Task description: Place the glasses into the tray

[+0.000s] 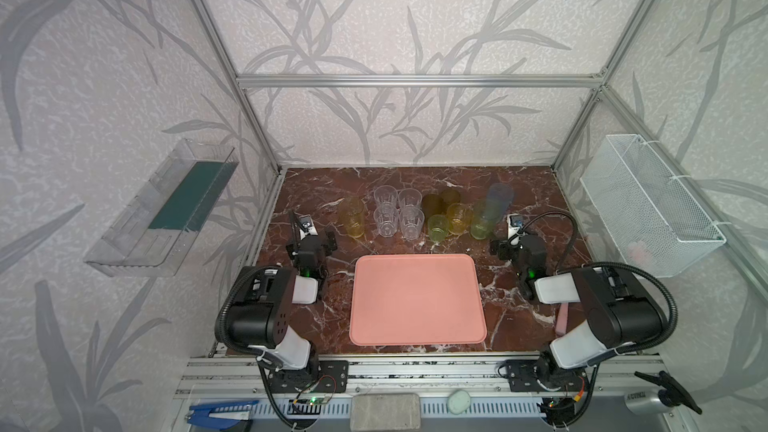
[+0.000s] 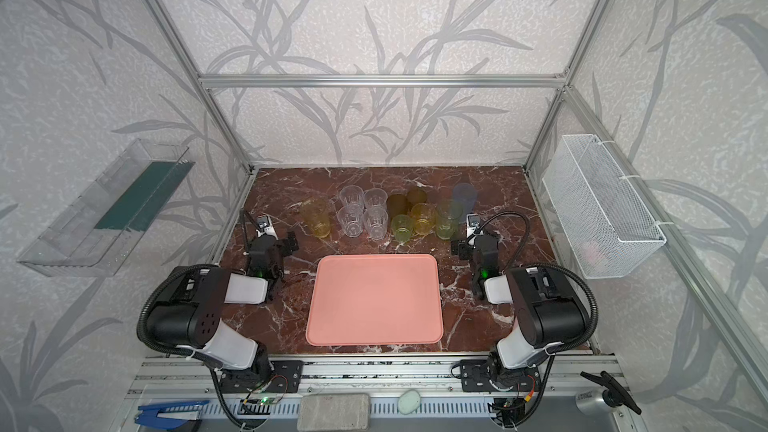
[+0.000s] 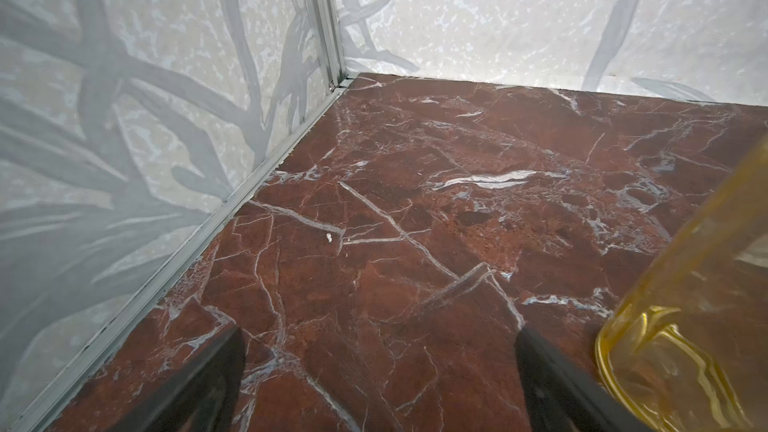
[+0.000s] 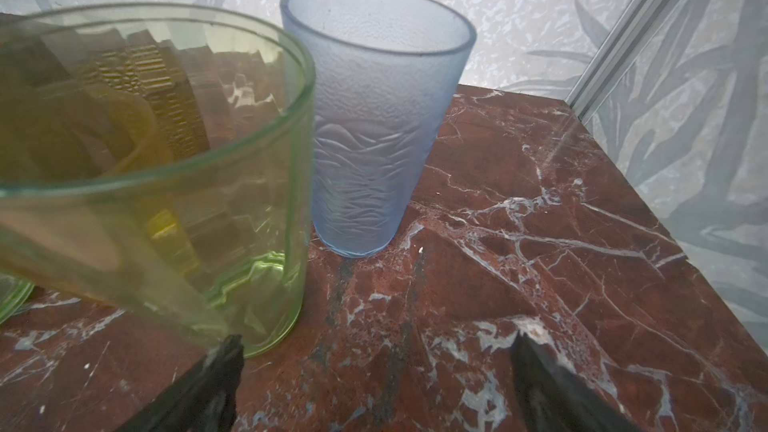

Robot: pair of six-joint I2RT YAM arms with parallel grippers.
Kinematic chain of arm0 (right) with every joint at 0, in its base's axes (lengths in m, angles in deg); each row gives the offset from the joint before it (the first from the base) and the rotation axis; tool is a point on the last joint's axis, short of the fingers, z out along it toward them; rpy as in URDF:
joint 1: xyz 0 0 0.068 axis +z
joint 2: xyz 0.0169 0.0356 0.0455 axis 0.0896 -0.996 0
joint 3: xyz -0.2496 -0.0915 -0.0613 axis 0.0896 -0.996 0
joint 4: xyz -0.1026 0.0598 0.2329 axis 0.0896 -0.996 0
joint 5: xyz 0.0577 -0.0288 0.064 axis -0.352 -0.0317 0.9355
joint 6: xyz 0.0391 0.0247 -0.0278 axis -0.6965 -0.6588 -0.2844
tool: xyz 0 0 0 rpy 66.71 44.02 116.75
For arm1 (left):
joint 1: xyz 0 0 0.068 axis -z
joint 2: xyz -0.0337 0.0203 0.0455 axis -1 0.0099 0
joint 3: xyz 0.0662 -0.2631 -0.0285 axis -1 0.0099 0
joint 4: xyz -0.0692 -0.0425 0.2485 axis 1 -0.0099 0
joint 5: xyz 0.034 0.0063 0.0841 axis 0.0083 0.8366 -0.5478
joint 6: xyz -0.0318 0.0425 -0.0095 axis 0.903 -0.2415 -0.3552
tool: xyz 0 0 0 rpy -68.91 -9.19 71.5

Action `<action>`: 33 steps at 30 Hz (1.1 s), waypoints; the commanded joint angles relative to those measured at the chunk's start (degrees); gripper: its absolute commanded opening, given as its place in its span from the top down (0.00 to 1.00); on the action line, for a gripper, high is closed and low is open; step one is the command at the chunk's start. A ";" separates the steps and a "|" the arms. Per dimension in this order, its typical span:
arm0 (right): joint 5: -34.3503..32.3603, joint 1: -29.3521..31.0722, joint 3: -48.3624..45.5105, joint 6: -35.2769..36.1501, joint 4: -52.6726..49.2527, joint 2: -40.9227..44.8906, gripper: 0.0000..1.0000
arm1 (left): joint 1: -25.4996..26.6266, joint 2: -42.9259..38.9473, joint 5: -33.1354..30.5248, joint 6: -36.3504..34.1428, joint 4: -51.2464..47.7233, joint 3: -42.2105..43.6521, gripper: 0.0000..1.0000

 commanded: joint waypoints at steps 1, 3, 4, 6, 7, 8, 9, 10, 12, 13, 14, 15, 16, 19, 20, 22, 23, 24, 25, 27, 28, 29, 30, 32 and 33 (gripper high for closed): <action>-0.69 0.30 0.93 0.54 2.13 -0.67 0.01 | -0.12 0.42 0.00 -0.76 0.78 -1.20 0.01; -0.69 0.30 0.88 0.53 2.13 -0.65 0.01 | -0.13 0.42 0.02 -0.76 0.77 -1.16 0.01; -0.69 0.30 0.88 0.53 2.13 -0.64 0.01 | -0.13 0.42 -0.03 -0.76 0.79 -1.15 0.01; -0.69 0.30 0.88 0.52 2.14 -0.62 0.01 | -0.08 0.42 0.04 -0.76 0.77 -1.15 0.01; -0.69 0.30 0.88 0.54 2.09 -0.66 0.01 | -0.12 0.42 0.01 -0.76 0.79 -1.20 0.01; -0.79 0.23 0.97 0.41 1.92 -0.59 0.01 | -0.09 0.42 -0.06 -0.76 0.77 -1.15 0.01; -0.78 0.22 1.06 0.37 1.78 -0.56 0.01 | -0.12 0.49 0.00 -0.76 0.77 -1.19 0.01; -0.69 0.18 1.04 0.31 1.78 -0.59 0.01 | -0.07 0.42 -0.03 -0.76 0.79 -1.21 0.01; -0.62 0.13 1.06 0.26 1.73 -0.58 0.01 | -0.07 0.42 -0.05 -0.76 0.77 -1.23 0.01; -0.56 0.04 1.17 0.17 1.57 -0.55 0.01 | -0.11 0.41 0.04 -0.76 0.81 -1.18 0.01; -0.44 -0.09 1.24 0.07 1.41 -0.56 0.01 | -0.07 0.43 0.03 -0.76 0.77 -1.16 0.01; -0.34 -0.14 1.25 0.01 1.26 -0.57 0.01 | -0.13 0.42 0.03 -0.76 0.78 -1.18 0.01; -0.33 -0.08 1.24 0.05 1.34 -0.58 0.01 | -0.13 0.43 0.13 -0.76 0.77 -1.21 0.01; -0.30 -0.23 1.24 0.04 1.25 -0.56 0.01 | -0.08 0.43 0.01 -0.76 0.77 -1.22 0.01; -0.26 -0.20 1.24 0.06 1.26 -0.54 0.01 | -0.05 0.42 -0.05 -0.76 0.77 -1.19 0.01; -0.25 -0.23 1.24 0.05 1.25 -0.58 0.01 | -0.08 0.42 0.01 -0.76 0.74 -1.23 0.01; -0.26 -0.23 1.24 0.04 1.28 -0.53 0.01 | -0.09 0.40 0.02 -0.76 0.77 -1.16 0.01; -0.21 -0.23 1.24 0.01 1.33 -0.57 0.01 | -0.13 0.42 0.03 -0.76 0.77 -1.20 0.01; -0.25 -0.23 1.24 0.06 1.34 -0.58 0.01 | -0.13 0.42 -0.01 -0.76 0.77 -1.17 0.01; -0.34 -0.23 1.19 0.00 1.42 -0.53 0.01 | -0.13 0.42 0.03 -0.76 0.77 -1.15 0.01; -0.34 -0.16 1.15 0.09 1.52 -0.55 0.01 | -0.08 0.42 0.02 -0.76 0.79 -1.15 0.01; -0.34 -0.12 1.15 0.11 1.52 -0.58 0.01 | -0.08 0.37 -0.06 -0.84 0.88 -1.08 0.01; -0.34 -0.13 1.15 0.10 1.52 -0.58 0.01 | 0.04 0.43 -0.12 -0.98 1.16 -1.04 0.01; -0.34 -0.08 1.16 0.09 1.52 -0.58 0.01 | 0.29 0.42 -0.29 -1.33 1.62 -0.77 0.01; -0.34 -0.07 1.09 0.08 1.58 -0.50 0.01 | 0.57 0.42 -0.28 -1.66 2.30 -0.48 0.01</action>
